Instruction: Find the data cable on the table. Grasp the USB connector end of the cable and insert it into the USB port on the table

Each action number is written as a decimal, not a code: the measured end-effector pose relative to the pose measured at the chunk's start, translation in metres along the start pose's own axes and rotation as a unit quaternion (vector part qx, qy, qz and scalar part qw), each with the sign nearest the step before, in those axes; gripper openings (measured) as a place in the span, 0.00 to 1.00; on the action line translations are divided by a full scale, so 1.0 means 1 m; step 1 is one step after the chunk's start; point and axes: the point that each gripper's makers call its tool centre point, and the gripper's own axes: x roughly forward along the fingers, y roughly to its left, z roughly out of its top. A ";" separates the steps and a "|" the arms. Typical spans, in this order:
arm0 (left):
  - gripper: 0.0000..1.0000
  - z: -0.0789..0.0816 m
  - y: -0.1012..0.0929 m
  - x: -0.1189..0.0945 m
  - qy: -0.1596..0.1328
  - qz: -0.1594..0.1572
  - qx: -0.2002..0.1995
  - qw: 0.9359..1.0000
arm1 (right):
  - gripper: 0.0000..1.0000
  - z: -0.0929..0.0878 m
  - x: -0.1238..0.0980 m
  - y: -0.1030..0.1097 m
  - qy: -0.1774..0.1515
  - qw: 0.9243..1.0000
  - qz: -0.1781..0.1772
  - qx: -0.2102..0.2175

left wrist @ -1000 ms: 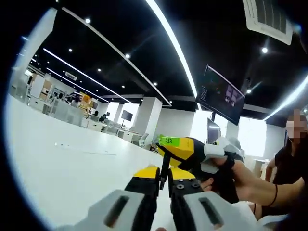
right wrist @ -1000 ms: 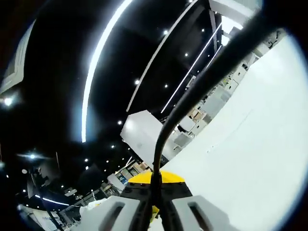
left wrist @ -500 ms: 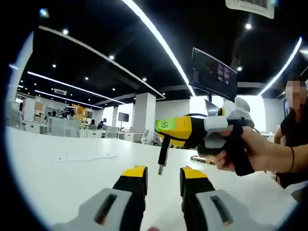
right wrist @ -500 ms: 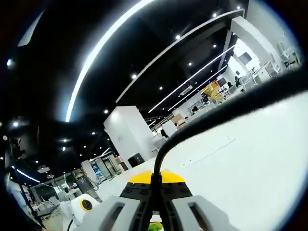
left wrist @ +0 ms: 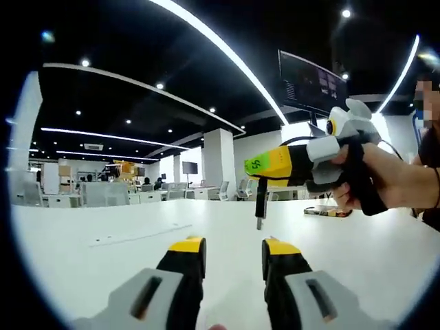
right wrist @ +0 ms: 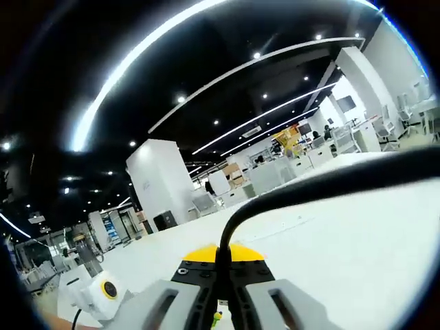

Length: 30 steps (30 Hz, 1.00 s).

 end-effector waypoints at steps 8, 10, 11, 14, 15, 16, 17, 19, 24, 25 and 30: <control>0.36 -0.004 0.034 0.023 -0.003 0.027 -0.017 0.999 | 0.04 0.016 0.031 -0.026 0.010 0.999 -0.034 -0.039; 0.36 -0.006 0.042 0.030 -0.002 0.029 -0.015 0.999 | 0.04 0.019 0.041 -0.032 0.011 0.998 -0.038 -0.042; 0.36 -0.006 0.044 0.033 0.000 0.030 -0.016 0.999 | 0.04 0.021 0.047 -0.038 0.013 0.998 -0.043 -0.044; 0.35 -0.010 0.056 0.047 0.004 0.027 -0.020 0.999 | 0.04 0.024 0.061 -0.048 0.016 0.997 -0.053 -0.051; 0.35 -0.011 0.061 0.050 0.004 0.027 -0.025 0.999 | 0.04 0.024 0.066 -0.053 0.018 0.997 -0.057 -0.054; 0.35 -0.011 0.065 0.054 0.003 0.029 -0.029 0.999 | 0.04 0.024 0.071 -0.057 0.020 0.996 -0.063 -0.058; 0.35 -0.012 0.071 0.058 0.003 0.033 -0.036 0.999 | 0.04 0.025 0.077 -0.063 0.023 0.996 -0.068 -0.061; 0.35 -0.013 0.078 0.063 0.003 0.034 -0.039 0.999 | 0.04 0.024 0.085 -0.070 0.027 0.995 -0.074 -0.064; 0.36 -0.020 0.090 0.077 0.012 0.028 -0.038 0.999 | 0.04 0.023 0.114 -0.093 0.040 0.992 -0.092 -0.080; 0.36 -0.022 0.093 0.081 0.016 0.026 -0.034 0.999 | 0.04 0.024 0.118 -0.097 0.038 0.992 -0.093 -0.078; 0.36 -0.027 0.103 0.093 0.024 0.017 -0.019 0.999 | 0.04 0.024 0.138 -0.110 0.041 0.991 -0.100 -0.075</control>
